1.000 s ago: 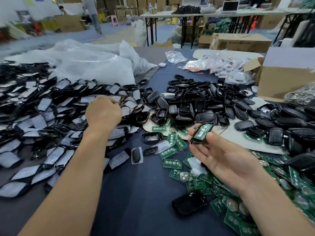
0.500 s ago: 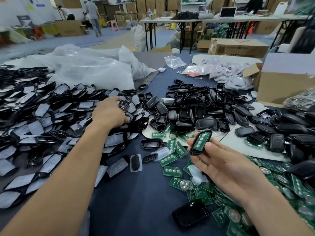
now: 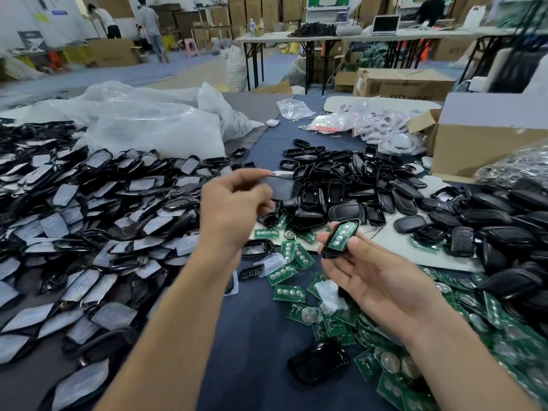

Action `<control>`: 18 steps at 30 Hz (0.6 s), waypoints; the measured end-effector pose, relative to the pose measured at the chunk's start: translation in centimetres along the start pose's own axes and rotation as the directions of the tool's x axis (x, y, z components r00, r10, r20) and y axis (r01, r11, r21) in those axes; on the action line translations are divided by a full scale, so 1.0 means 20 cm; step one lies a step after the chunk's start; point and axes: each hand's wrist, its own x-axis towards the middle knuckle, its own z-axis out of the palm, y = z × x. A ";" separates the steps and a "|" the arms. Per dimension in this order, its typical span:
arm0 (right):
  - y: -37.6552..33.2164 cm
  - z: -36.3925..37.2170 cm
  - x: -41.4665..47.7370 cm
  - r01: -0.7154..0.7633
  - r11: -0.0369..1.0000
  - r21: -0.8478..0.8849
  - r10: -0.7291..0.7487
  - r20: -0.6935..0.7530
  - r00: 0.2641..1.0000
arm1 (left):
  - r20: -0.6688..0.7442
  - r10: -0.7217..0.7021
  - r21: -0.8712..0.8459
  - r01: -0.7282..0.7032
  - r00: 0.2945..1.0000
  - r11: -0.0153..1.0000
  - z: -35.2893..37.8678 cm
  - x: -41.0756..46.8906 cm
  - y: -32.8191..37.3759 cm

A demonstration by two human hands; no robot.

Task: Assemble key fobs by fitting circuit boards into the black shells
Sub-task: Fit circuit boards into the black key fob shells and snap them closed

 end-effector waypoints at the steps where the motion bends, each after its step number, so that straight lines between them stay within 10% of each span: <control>1: -0.01 0.00 0.00 0.010 1.000 0.012 -0.010 -0.003 1.000 | 0.030 -0.021 -0.009 0.021 0.999 1.000 0.07 -0.05 -0.04; 9: -0.08 -0.06 0.01 0.081 0.996 -0.030 -0.083 -0.090 0.992 | 0.019 -0.135 0.060 0.134 0.991 0.989 0.23 -0.15 -0.29; 18: -0.01 -0.08 0.06 0.121 0.666 -0.736 -0.291 -0.107 0.951 | 0.024 0.014 0.284 -0.020 1.000 0.959 0.26 -0.19 -0.32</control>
